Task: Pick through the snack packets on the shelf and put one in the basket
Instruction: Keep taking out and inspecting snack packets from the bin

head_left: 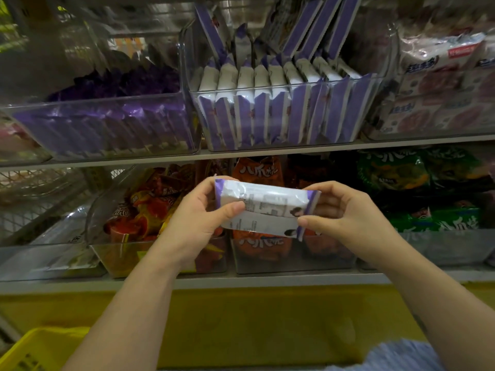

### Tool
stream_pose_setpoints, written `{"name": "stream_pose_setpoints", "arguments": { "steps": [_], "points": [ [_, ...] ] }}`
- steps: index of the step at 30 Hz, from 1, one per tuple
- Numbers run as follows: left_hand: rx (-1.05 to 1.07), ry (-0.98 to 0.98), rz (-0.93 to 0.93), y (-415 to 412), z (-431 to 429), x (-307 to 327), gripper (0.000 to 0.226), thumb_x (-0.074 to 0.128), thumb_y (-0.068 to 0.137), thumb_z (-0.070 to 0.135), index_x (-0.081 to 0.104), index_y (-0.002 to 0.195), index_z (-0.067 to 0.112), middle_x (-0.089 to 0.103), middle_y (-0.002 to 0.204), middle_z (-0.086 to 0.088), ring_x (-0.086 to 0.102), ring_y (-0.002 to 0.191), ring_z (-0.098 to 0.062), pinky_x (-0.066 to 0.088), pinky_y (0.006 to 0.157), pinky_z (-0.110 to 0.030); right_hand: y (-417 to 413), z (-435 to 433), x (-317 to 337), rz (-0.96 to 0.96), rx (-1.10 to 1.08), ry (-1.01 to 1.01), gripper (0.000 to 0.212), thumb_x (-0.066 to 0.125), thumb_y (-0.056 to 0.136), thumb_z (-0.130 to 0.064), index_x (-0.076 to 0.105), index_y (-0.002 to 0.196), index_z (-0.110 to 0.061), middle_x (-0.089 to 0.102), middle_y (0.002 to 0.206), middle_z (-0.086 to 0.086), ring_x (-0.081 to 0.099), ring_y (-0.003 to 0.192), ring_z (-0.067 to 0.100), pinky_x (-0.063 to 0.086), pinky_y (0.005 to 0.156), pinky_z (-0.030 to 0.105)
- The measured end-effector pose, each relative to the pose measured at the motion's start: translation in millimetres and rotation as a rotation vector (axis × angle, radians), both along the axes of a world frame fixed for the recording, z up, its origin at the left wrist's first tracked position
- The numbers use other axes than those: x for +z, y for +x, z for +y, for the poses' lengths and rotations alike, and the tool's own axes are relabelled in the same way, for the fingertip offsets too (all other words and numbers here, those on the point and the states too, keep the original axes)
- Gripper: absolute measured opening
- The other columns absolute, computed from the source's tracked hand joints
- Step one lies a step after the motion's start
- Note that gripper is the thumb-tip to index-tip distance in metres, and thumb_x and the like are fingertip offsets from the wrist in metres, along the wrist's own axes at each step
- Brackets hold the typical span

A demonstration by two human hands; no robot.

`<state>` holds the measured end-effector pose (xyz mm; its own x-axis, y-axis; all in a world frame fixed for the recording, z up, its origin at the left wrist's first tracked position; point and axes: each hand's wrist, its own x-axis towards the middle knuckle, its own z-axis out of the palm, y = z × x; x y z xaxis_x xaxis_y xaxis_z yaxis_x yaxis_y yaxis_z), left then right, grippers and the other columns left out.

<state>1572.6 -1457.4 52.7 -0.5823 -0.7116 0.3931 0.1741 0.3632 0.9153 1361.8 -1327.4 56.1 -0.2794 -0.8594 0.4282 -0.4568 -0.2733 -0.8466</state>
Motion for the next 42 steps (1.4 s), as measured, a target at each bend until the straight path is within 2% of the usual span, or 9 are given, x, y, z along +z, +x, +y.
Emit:
{"name": "stream_pose_setpoints", "arguments": {
  "steps": [6, 12, 18, 24, 27, 29, 32, 37, 42],
  "points": [
    [-0.014, 0.152, 0.046, 2.8, -4.2, -2.6, 0.027, 0.073, 0.066, 0.032, 0.07, 0.091, 0.041, 0.074, 0.1, 0.005, 0.065, 0.1, -0.02, 0.051, 0.084, -0.044, 1.2, 1.1, 0.6, -0.038, -0.039, -0.048, 0.009, 0.072, 0.081, -0.018, 0.069, 0.075, -0.025, 0.075, 0.079, -0.011, 0.071, 0.076, 0.004, 0.059, 0.063, 0.023],
    [0.038, 0.08, 0.07, -0.3, 0.7, -0.1, 0.026, 0.074, 0.066, 0.031, 0.07, 0.089, 0.044, 0.074, 0.097, 0.007, 0.067, 0.092, -0.011, 0.051, 0.059, -0.016, 2.5, 0.6, 2.0, -0.085, -0.037, -0.017, 0.006, 0.067, 0.086, -0.017, 0.065, 0.081, -0.021, 0.076, 0.089, -0.003, 0.072, 0.087, 0.013, 0.06, 0.076, 0.042],
    [0.142, -0.021, 0.114, -5.7, 6.5, 3.1, 0.042, 0.079, 0.06, 0.041, 0.065, 0.098, 0.033, 0.076, 0.097, 0.006, 0.072, 0.089, -0.011, 0.057, 0.065, -0.021, 9.1, 6.3, 5.7, -0.169, 0.141, 0.042, 0.052, 0.072, 0.062, -0.048, 0.06, 0.112, -0.042, 0.072, 0.103, -0.017, 0.069, 0.096, 0.002, 0.057, 0.065, 0.021],
    [0.344, -0.144, 0.09, -15.6, 21.1, 2.3, 0.039, 0.073, 0.075, 0.042, 0.058, 0.111, 0.035, 0.07, 0.107, 0.014, 0.066, 0.097, 0.002, 0.053, 0.069, -0.013, 15.2, 2.6, 3.5, -0.156, 0.063, 0.032, 0.021, 0.071, 0.077, -0.03, 0.069, 0.097, -0.027, 0.074, 0.091, -0.011, 0.072, 0.086, 0.007, 0.058, 0.059, 0.022],
    [0.598, -0.258, 0.037, -24.0, 29.1, -4.6, 0.052, 0.071, 0.084, 0.037, 0.045, 0.129, 0.039, 0.043, 0.128, 0.022, 0.045, 0.112, 0.009, 0.043, 0.077, -0.006, 19.2, 0.0, 0.4, -0.186, -0.006, -0.029, 0.017, 0.073, 0.079, -0.024, 0.067, 0.094, -0.024, 0.074, 0.089, -0.01, 0.072, 0.083, 0.006, 0.055, 0.056, 0.018],
    [0.704, -0.29, 0.03, -27.7, 34.7, -5.4, 0.044, 0.071, 0.081, 0.039, 0.044, 0.116, 0.041, 0.034, 0.119, 0.021, 0.039, 0.114, 0.001, 0.036, 0.077, -0.005, 22.1, -1.2, -2.1, -0.202, -0.037, -0.045, 0.018, 0.076, 0.078, -0.022, 0.066, 0.093, -0.024, 0.073, 0.089, -0.01, 0.072, 0.084, 0.006, 0.057, 0.057, 0.02],
    [0.595, -0.171, 0.014, -33.9, 38.2, -6.3, 0.037, 0.074, 0.078, 0.04, 0.039, 0.092, 0.042, 0.031, 0.105, 0.023, 0.05, 0.097, 0.0, 0.044, 0.064, -0.001, 26.5, -1.8, -3.3, -0.208, -0.052, -0.048, 0.022, 0.081, 0.074, -0.019, 0.066, 0.09, -0.022, 0.073, 0.088, -0.011, 0.072, 0.082, 0.008, 0.058, 0.057, 0.023],
    [0.299, 0.054, -0.024, -41.3, 37.4, -14.9, 0.051, 0.077, 0.078, 0.019, 0.037, 0.098, 0.044, 0.039, 0.122, 0.006, 0.061, 0.103, -0.013, 0.059, 0.065, -0.027, 30.7, -0.8, -2.2, -0.231, 0.057, 0.013, 0.045, 0.082, 0.059, -0.036, 0.063, 0.096, -0.018, 0.075, 0.092, -0.008, 0.074, 0.083, 0.013, 0.06, 0.063, 0.025],
    [0.208, 0.129, -0.003, -40.5, 38.8, -14.9, 0.061, 0.077, 0.062, 0.027, 0.034, 0.099, 0.049, 0.042, 0.126, 0.004, 0.061, 0.103, -0.01, 0.058, 0.064, -0.025, 31.6, 1.2, -1.6, -0.196, 0.142, 0.045, 0.04, 0.076, 0.064, -0.042, 0.066, 0.099, -0.025, 0.074, 0.097, -0.014, 0.071, 0.093, 0.007, 0.057, 0.072, 0.019]
  ]
}}
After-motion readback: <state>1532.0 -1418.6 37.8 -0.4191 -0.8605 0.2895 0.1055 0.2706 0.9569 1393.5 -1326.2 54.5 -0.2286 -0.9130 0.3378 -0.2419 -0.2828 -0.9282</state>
